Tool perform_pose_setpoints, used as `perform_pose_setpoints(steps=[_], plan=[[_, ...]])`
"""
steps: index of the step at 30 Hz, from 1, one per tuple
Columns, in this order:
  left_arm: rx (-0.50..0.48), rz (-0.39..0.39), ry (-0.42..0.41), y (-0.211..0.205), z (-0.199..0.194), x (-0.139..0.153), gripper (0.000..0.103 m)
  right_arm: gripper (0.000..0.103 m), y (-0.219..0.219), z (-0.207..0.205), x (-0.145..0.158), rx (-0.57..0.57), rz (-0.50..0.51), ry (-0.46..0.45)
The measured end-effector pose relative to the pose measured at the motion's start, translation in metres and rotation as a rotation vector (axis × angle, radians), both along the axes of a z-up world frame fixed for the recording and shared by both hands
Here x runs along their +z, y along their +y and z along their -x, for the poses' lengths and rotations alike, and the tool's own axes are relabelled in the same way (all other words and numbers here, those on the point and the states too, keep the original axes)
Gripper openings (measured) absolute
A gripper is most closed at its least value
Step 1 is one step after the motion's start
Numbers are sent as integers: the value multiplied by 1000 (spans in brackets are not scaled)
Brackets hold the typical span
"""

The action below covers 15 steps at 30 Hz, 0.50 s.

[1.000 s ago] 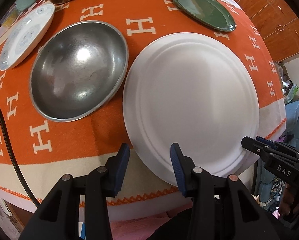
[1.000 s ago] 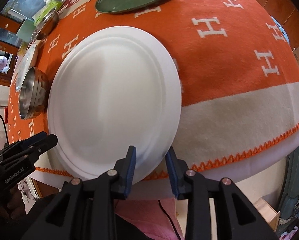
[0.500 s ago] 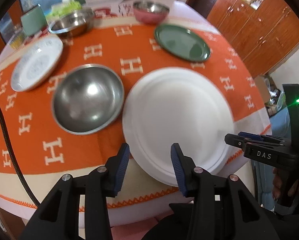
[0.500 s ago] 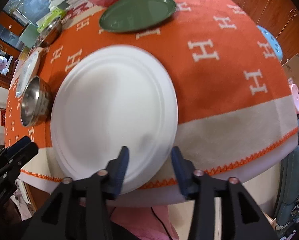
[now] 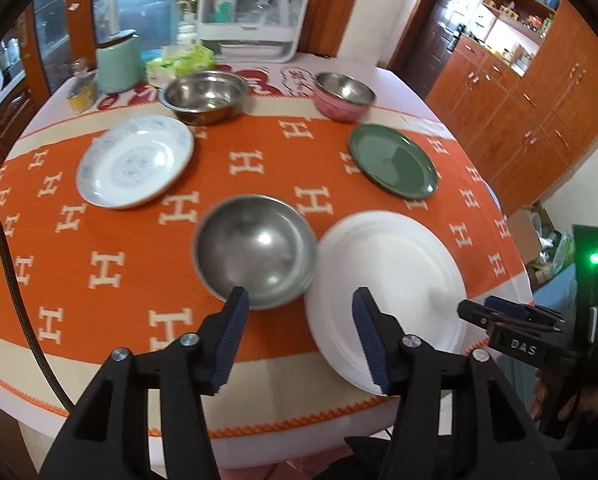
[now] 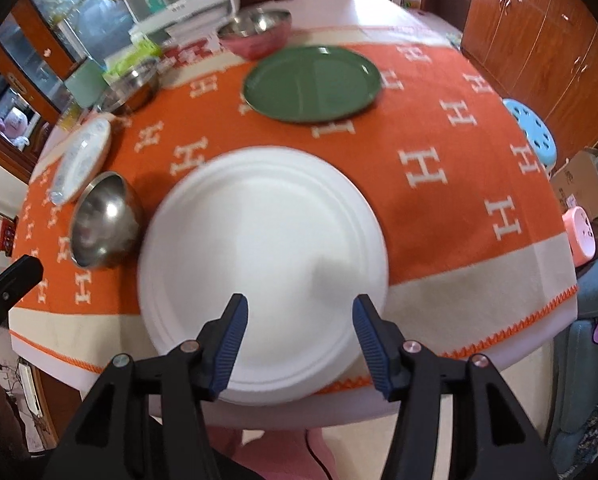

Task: Organize plates and bowls

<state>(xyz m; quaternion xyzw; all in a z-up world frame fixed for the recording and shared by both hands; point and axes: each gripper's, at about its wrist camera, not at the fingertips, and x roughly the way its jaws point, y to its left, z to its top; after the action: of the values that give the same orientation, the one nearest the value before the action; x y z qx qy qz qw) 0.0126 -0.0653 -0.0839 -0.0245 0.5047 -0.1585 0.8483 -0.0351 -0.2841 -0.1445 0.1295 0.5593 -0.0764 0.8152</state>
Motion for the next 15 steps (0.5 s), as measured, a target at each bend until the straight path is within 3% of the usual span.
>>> perform_pose_setpoints(steps=[4,15], plan=[[32,-14,-34,26,-8,10,63,55,17,-2,15,-19,-4,-88],[32,-57,-92,95,-42,35,67,55,81,-24,51,-37,-31,-272]])
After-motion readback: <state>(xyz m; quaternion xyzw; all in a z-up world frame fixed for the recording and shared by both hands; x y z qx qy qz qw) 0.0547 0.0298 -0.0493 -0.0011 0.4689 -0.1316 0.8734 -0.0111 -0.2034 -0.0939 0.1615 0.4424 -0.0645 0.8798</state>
